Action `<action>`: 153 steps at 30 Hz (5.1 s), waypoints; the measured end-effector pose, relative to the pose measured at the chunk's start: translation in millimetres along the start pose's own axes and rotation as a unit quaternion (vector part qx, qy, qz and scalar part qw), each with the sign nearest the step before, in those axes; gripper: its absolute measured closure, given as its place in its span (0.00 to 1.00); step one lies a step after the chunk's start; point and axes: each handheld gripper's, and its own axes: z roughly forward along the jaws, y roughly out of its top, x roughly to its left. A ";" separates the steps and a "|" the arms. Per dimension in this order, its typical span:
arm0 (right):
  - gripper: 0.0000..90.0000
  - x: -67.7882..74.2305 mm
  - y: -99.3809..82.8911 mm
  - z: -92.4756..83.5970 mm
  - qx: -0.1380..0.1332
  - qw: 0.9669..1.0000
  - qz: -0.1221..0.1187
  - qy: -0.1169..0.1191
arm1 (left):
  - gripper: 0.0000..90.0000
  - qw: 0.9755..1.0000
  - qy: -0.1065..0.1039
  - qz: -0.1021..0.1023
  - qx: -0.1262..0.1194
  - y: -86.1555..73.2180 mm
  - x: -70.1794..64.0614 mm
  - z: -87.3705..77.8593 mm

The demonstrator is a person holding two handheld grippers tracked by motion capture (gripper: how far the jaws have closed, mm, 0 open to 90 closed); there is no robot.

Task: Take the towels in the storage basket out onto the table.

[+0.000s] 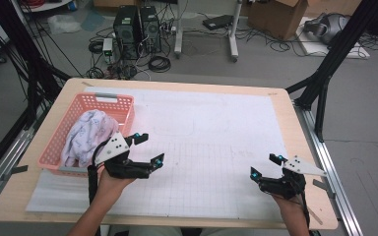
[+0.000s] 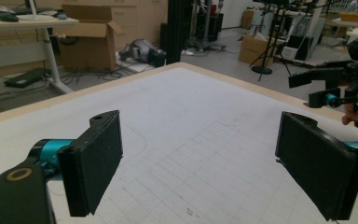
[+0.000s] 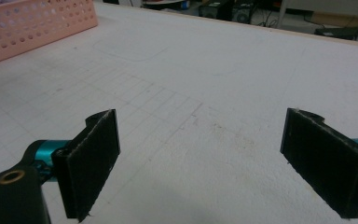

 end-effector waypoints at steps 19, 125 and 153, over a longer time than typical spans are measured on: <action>0.12 1.6 -0.1 -3.3 0.003 1.000 0.003 -0.002 | 0.17 0.998 0.063 -0.025 0.013 30.8 60.9 -20.3; 0.12 -1.5 -0.9 -3.9 0.014 1.000 0.002 -0.009 | 0.56 0.939 0.252 -0.136 0.189 -23.7 179.7 -63.2; 0.12 1.7 0.4 -2.7 0.013 1.000 0.001 -0.004 | 0.55 0.990 0.106 -0.070 -0.053 14.5 131.0 -75.9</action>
